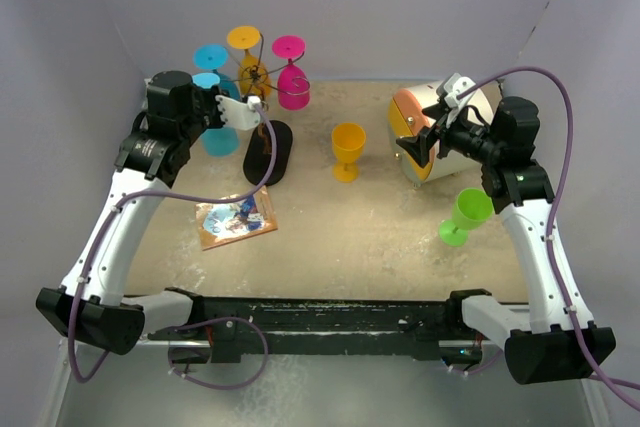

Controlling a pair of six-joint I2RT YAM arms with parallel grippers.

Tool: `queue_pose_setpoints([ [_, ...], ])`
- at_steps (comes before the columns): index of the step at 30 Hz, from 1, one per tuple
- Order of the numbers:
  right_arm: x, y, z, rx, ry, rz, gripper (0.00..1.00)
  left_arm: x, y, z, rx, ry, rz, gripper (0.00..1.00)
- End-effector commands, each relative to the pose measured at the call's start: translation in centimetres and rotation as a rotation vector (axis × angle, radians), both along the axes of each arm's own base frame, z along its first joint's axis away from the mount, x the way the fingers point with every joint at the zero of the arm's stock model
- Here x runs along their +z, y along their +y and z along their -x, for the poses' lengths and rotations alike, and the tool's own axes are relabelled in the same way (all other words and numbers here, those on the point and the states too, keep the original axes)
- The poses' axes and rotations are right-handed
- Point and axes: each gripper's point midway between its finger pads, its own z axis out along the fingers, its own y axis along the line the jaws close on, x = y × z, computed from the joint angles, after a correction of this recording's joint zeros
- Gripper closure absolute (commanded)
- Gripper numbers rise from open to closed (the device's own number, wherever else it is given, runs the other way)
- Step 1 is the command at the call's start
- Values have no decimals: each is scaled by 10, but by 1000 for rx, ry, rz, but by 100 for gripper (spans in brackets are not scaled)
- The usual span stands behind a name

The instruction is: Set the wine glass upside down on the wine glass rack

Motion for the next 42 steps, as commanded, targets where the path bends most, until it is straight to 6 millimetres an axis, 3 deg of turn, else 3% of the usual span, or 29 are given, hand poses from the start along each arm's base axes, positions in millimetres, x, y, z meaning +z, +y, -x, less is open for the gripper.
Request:
queue_pose_setpoints([
  [1,10,1,0,23,-54,4,11,14,0,8,-6,-44,-2,99],
  [27,8,1,-2,26,-49,7,10,1,-21,14,-77,17,24,91],
  [42,4,1,-4,27,-40,9,10,-11,-24,20,-81,63,16,80],
])
